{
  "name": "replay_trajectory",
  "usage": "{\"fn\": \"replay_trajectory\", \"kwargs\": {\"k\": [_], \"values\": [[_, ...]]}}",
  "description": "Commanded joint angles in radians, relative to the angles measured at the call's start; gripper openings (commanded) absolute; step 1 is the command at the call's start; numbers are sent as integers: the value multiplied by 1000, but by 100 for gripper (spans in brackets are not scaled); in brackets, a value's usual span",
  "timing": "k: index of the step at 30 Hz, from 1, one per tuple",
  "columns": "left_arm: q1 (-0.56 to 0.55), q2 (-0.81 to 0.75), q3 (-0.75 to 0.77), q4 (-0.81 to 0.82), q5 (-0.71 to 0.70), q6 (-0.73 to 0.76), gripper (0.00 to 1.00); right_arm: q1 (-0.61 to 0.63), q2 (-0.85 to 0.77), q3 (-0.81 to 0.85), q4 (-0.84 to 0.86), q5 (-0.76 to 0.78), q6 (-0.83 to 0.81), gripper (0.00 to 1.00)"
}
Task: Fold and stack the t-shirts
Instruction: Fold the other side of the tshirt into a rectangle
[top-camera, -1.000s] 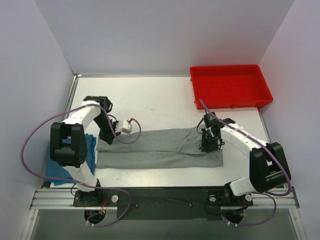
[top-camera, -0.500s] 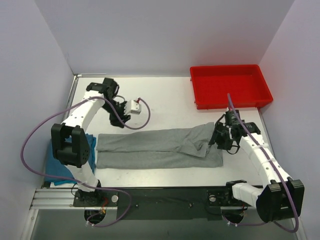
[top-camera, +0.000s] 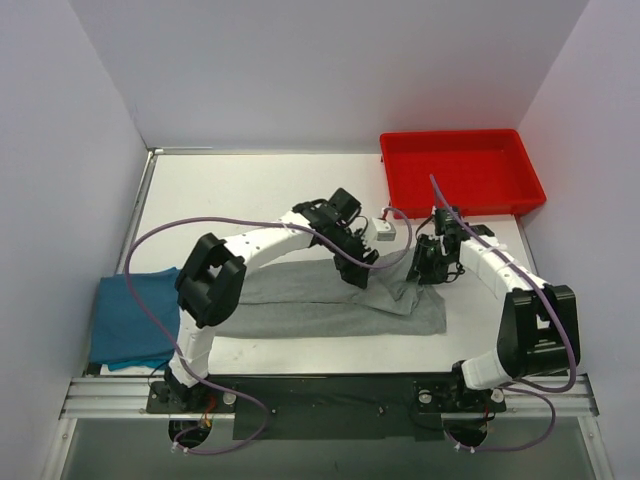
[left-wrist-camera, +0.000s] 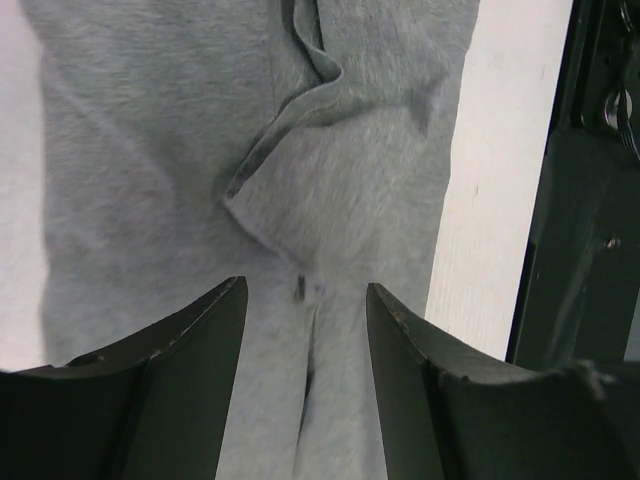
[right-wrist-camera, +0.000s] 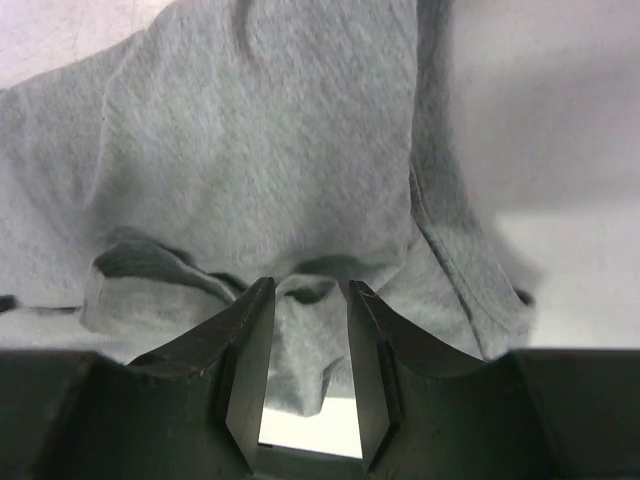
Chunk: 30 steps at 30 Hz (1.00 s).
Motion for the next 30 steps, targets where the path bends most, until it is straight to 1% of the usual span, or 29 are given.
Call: {"fn": "replay_trajectory", "kwargs": {"k": [1, 5, 9, 10, 12, 13, 14, 15, 16, 17, 18, 21, 25, 29, 30], "values": [[-55, 55, 41, 151, -72, -220, 61, -4, 49, 8, 41, 1, -37, 31], [-63, 73, 18, 195, -71, -251, 61, -3, 73, -15, 56, -5, -43, 31], [-74, 95, 33, 209, -83, -254, 59, 0, 41, -55, 60, -7, -23, 27], [-74, 98, 35, 218, -83, -257, 59, 0, 24, -63, 63, -3, -20, 26], [-75, 107, 37, 224, -75, -268, 53, 0, 17, -78, 64, -3, -16, 23], [-74, 110, 35, 227, -74, -274, 49, 0, 18, -84, 64, -9, -13, 22], [-74, 110, 32, 230, -60, -276, 44, 0, 21, -86, 64, -14, -10, 17], [-74, 109, 30, 232, -51, -274, 35, 0, 23, -92, 64, -14, -6, 9], [-74, 104, 27, 234, -39, -273, 23, 0, 17, -95, 63, -13, -5, 5], [-74, 104, 24, 229, -35, -269, 14, 0, 12, -98, 58, -4, 0, 0], [-74, 98, 23, 214, -22, -265, 0, 0, -6, -98, 46, 0, 1, 0], [-66, 84, 23, 181, 7, -243, 0, 0, -55, -97, 6, 20, -3, 0], [-38, 34, 9, 197, 6, -256, 0, 0, -159, -118, -64, 24, -5, 0], [1, 7, 4, 191, -20, -265, 0, -1, -264, -153, -62, 20, 0, 0], [21, 6, -8, 200, -19, -277, 0, -3, -269, -155, -54, 32, 0, 0]]}}
